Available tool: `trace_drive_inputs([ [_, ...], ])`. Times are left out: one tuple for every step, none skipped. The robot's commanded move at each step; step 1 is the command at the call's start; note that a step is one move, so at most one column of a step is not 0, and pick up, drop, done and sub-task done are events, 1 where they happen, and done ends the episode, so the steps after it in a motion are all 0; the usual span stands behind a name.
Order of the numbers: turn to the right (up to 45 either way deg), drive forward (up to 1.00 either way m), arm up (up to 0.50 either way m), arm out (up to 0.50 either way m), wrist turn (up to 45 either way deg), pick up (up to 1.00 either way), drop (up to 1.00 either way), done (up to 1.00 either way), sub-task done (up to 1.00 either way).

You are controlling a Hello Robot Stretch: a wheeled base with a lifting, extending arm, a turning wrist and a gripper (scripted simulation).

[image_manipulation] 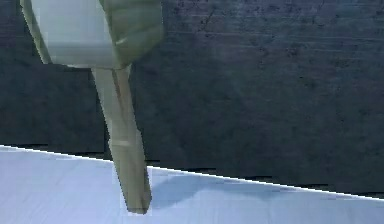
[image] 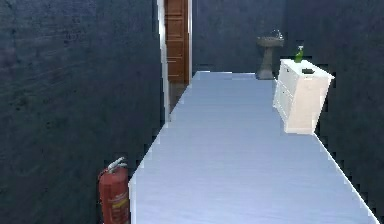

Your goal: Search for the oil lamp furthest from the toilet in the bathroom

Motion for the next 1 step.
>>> trace_drive_inputs([
  [9.0, 0.00, 0.00, 0.00, 0.0, 0.00, 0.00, 0.00, 0.00],
])
